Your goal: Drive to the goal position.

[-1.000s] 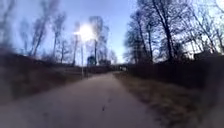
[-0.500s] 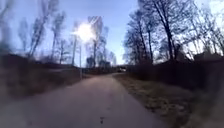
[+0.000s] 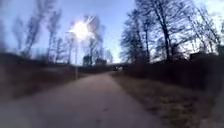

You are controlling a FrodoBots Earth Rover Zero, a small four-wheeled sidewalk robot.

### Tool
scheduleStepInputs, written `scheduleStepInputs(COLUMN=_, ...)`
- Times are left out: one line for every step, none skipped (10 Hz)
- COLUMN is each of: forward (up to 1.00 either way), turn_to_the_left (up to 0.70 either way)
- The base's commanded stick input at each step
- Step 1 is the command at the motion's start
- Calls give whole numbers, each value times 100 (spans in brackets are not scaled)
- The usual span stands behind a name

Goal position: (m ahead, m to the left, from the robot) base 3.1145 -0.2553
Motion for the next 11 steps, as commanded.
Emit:
scheduleStepInputs(forward=100, turn_to_the_left=0)
scheduleStepInputs(forward=100, turn_to_the_left=0)
scheduleStepInputs(forward=100, turn_to_the_left=0)
scheduleStepInputs(forward=100, turn_to_the_left=0)
scheduleStepInputs(forward=100, turn_to_the_left=0)
scheduleStepInputs(forward=100, turn_to_the_left=6)
scheduleStepInputs(forward=100, turn_to_the_left=13)
scheduleStepInputs(forward=100, turn_to_the_left=20)
scheduleStepInputs(forward=100, turn_to_the_left=28)
scheduleStepInputs(forward=100, turn_to_the_left=35)
scheduleStepInputs(forward=93, turn_to_the_left=44)
